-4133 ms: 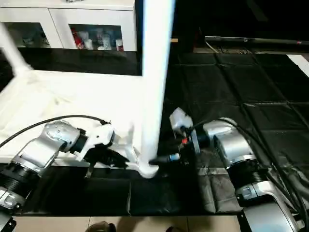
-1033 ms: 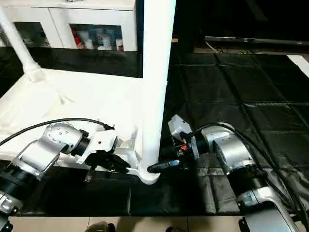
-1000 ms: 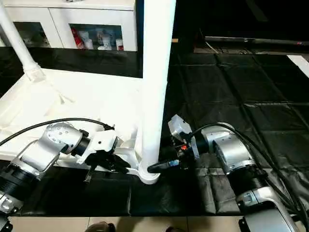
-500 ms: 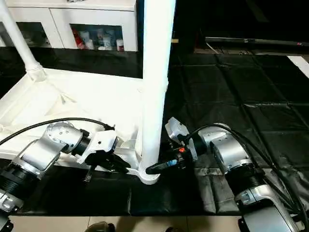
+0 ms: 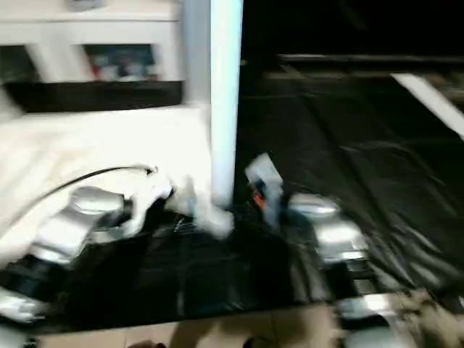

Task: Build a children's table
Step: Rotate leg to tighten

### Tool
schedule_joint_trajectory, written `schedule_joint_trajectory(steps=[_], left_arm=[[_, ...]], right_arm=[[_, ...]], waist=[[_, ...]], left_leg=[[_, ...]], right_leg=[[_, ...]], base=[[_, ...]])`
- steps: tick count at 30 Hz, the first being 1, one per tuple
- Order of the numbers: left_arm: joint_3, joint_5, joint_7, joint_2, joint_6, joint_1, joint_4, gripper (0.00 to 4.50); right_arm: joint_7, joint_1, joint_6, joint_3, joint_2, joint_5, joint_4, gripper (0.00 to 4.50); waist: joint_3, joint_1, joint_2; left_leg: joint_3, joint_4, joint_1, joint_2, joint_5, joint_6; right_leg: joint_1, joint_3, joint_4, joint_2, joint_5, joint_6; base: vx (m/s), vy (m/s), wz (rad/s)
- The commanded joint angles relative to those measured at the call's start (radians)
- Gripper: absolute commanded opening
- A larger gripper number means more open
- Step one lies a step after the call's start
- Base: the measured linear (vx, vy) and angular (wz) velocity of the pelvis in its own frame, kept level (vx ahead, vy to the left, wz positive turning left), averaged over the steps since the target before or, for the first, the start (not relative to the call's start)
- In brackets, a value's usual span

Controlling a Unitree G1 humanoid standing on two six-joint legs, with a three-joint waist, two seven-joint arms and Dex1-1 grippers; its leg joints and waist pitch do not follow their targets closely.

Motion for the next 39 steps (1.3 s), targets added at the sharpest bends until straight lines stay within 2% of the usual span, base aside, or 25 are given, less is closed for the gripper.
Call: schedule_joint_trajectory(steps=[1, 5, 7, 12, 13, 14, 15, 18, 21, 24, 27, 30, 33, 34, 35, 37, 38, 39], left_arm=[[-0.036, -0.046, 0.032, -0.081, 0.017, 0.011, -0.051, 0.00], [0.010, -0.018, 0.214, -0.177, 0.071, 0.005, -0.049, 0.00], [0.041, -0.011, 0.289, -0.225, 0.089, -0.008, -0.041, 0.00], [0.047, -0.012, 0.321, -0.249, 0.103, -0.014, -0.050, 0.00], [0.033, -0.008, 0.307, -0.235, 0.102, -0.008, -0.057, 0.00], [0.033, -0.008, 0.307, -0.235, 0.102, -0.008, -0.057, 0.00], [0.026, -0.006, 0.295, -0.224, 0.097, -0.005, -0.059, 0.00], [0.016, -0.009, 0.255, -0.195, 0.085, 0.005, -0.068, 0.00], [0.013, -0.013, 0.226, -0.173, 0.080, 0.008, -0.074, 0.00], [0.002, -0.024, 0.142, -0.109, 0.051, 0.011, -0.080, 0.00], [-0.018, -0.030, 0.051, -0.043, 0.013, 0.016, -0.084, 0.00], [-0.042, -0.033, -0.051, 0.028, -0.039, 0.015, -0.069, 0.00], [-0.063, -0.034, -0.139, 0.077, -0.108, 0.008, -0.041, 0.00], [-0.070, -0.034, -0.167, 0.090, -0.135, 0.005, -0.029, 0.00], [-0.077, -0.039, -0.206, 0.104, -0.161, 0.001, -0.021, 0.00], [-0.091, -0.044, -0.255, 0.125, -0.190, -0.004, -0.010, 0.00], [-0.114, -0.037, -0.300, 0.147, -0.220, -0.009, -0.003, 0.00], [-0.115, -0.037, -0.303, 0.149, -0.222, -0.010, -0.002, 0.00]], right_arm=[[-0.071, 0.002, 0.070, 0.065, 0.074, -0.016, 0.040, 1.99], [-0.234, 0.015, 0.101, 0.059, 0.165, -0.051, -0.006, 1.98], [-0.290, 0.019, 0.102, 0.051, 0.203, -0.065, -0.020, 1.98], [-0.324, 0.032, 0.073, 0.045, 0.225, -0.064, -0.039, 1.98], [-0.323, 0.037, 0.075, 0.028, 0.227, -0.049, -0.048, 2.51], [-0.323, 0.037, 0.075, 0.028, 0.227, -0.049, -0.048, 2.65], [-0.314, 0.039, 0.068, 0.024, 0.221, -0.045, -0.052, 2.65], [-0.287, 0.051, 0.028, 0.038, 0.184, -0.078, -0.074, 3.01], [-0.267, 0.053, 0.020, 0.028, 0.163, -0.071, -0.079, 3.21], [-0.159, 0.064, 0.031, 0.003, 0.119, -0.008, -0.112, 3.47], [-0.023, 0.075, 0.081, 0.010, 0.047, 0.037, -0.153, 3.76], [0.148, 0.071, 0.029, 0.028, -0.039, 0.057, -0.151, 4.04], [0.245, 0.055, -0.010, 0.034, -0.093, 0.065, -0.125, 4.40], [0.271, 0.047, -0.018, 0.033, -0.106, 0.069, -0.112, 4.40], [0.311, 0.037, -0.022, 0.033, -0.120, 0.082, -0.102, 4.40], [0.369, 0.025, -0.017, 0.036, -0.139, 0.099, -0.093, 4.40], [0.431, 0.015, -0.023, 0.051, -0.162, 0.099, -0.080, 4.40], [0.435, 0.014, -0.023, 0.052, -0.164, 0.099, -0.079, 4.40]], waist=[[-0.052, 0.010, -0.011], [-0.051, 0.009, -0.013], [-0.051, 0.011, -0.009], [-0.055, 0.013, -0.006], [-0.054, 0.015, -0.004], [-0.054, 0.016, -0.005], [-0.056, 0.018, -0.004], [-0.056, 0.019, -0.003], [-0.057, 0.020, -0.003], [-0.059, 0.020, -0.002], [-0.064, 0.023, 0.001], [-0.063, 0.027, 0.001], [-0.061, 0.035, -0.001], [-0.061, 0.037, 0.000], [-0.066, 0.043, 0.003], [-0.065, 0.044, 0.004], [-0.067, 0.046, 0.003], [-0.068, 0.048, 0.005]], left_leg=[[-0.009, -0.072, -0.010, 0.006, -0.275, 0.016], [-0.004, -0.076, -0.002, 0.010, -0.264, 0.033], [-0.003, -0.079, -0.003, 0.012, -0.260, 0.035], [-0.001, -0.080, -0.003, 0.013, -0.241, 0.045], [0.000, -0.080, -0.004, 0.012, -0.237, 0.050], [0.001, -0.080, -0.003, 0.012, -0.232, 0.052], [0.001, -0.080, -0.003, 0.013, -0.224, 0.055], [0.002, -0.079, -0.005, 0.013, -0.205, 0.056], [0.002, -0.079, -0.007, 0.013, -0.190, 0.060], [0.002, -0.078, -0.008, 0.013, -0.182, 0.071], [0.002, -0.073, -0.006, 0.017, -0.142, 0.091], [0.003, -0.072, -0.006, 0.019, -0.154, 0.096], [0.005, -0.073, -0.001, 0.022, -0.180, 0.085], [0.005, -0.072, 0.001, 0.021, -0.183, 0.085], [0.006, -0.070, 0.009, 0.023, -0.178, 0.081], [0.008, -0.069, 0.009, 0.024, -0.173, 0.085], [0.007, -0.069, 0.004, 0.026, -0.165, 0.087], [0.006, -0.069, 0.004, 0.026, -0.164, 0.088]], right_leg=[[0.050, 0.040, -0.112, -0.053, -0.558, -0.080], [0.043, 0.045, -0.112, -0.046, -0.495, -0.100], [0.044, 0.045, -0.110, -0.045, -0.465, -0.104], [0.049, 0.048, -0.102, -0.044, -0.361, -0.131], [0.049, 0.050, -0.103, -0.043, -0.347, -0.135], [0.049, 0.050, -0.103, -0.044, -0.341, -0.136], [0.050, 0.051, -0.101, -0.045, -0.324, -0.143], [0.053, 0.050, -0.097, -0.044, -0.294, -0.154], [0.057, 0.050, -0.093, -0.044, -0.268, -0.166], [0.061, 0.051, -0.091, -0.045, -0.248, -0.170], [0.061, 0.050, -0.080, -0.042, -0.156, -0.205], [0.060, 0.050, -0.079, -0.044, -0.160, -0.219], [0.057, 0.052, -0.084, -0.048, -0.219, -0.212], [0.055, 0.052, -0.085, -0.049, -0.227, -0.213], [0.052, 0.054, -0.081, -0.049, -0.198, -0.226], [0.051, 0.054, -0.074, -0.044, -0.149, -0.249], [0.057, 0.053, -0.067, -0.045, -0.130, -0.257], [0.057, 0.051, -0.066, -0.045, -0.129, -0.260]], base=[[0.000, 0.000, 0.00], [0.000, 0.000, 0.00], [0.000, 0.000, 0.00], [0.000, 0.000, 0.00], [0.000, 0.000, 0.00], [0.000, 0.000, 0.00], [0.000, 0.000, 0.00], [0.000, 0.000, 0.00], [0.000, 0.000, 0.00], [0.000, 0.000, 0.00], [0.000, 0.000, 0.00], [0.000, 0.000, 0.00], [0.000, 0.000, 0.00], [0.000, 0.000, 0.00], [0.000, 0.000, 0.00], [0.000, 0.000, 0.00], [0.000, 0.000, 0.00], [0.000, 0.000, 0.00]])
